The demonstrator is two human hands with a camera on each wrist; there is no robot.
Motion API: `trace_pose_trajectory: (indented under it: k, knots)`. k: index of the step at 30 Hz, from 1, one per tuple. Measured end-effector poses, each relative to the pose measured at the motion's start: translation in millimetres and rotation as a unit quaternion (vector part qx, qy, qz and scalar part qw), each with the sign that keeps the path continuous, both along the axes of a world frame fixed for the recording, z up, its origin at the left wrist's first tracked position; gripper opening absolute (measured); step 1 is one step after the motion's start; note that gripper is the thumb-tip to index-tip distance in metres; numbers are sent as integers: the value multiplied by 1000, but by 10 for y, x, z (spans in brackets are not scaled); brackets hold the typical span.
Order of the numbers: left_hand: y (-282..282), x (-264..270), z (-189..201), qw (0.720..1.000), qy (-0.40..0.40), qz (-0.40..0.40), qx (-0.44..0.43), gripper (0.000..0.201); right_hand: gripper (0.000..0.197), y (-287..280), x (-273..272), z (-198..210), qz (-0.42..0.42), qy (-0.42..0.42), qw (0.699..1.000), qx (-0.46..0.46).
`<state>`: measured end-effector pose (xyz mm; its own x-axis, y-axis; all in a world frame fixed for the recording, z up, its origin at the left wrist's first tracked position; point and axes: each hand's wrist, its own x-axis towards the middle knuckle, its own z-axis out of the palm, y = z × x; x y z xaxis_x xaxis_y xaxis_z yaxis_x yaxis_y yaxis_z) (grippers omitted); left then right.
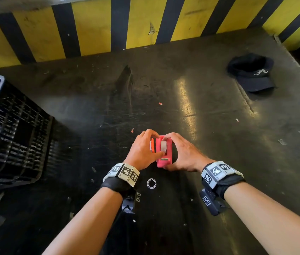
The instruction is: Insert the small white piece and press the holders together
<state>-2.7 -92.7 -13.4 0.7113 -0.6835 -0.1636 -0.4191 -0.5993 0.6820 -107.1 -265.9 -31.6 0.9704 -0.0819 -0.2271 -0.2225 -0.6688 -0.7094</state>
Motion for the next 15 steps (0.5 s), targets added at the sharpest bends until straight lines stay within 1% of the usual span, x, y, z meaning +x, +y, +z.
trace_pose_trajectory:
  k: [2, 4, 8, 10, 13, 15]
  knots:
    - [3, 10, 32, 1000, 8, -3, 0, 59, 93, -8, 1, 9, -2, -1, 1000, 0]
    - [11, 21, 80, 1000, -2, -15, -4, 54, 94, -22, 7, 23, -3, 0, 1000, -1]
    - [16, 17, 165, 995, -75, -59, -8, 31, 97, -31, 15, 40, 6, 3, 1000, -6]
    - [2, 9, 186, 991, -111, -75, -1, 23, 97, -30, 27, 53, 7, 2, 1000, -8]
    - [-17, 0, 189, 983, -161, -92, 6, 19, 97, -25, 40, 67, 4, 6, 1000, -16]
    - [-18, -5, 177, 979, -180, -99, 7, 16, 96, -26, 37, 63, 2, 13, 1000, -21]
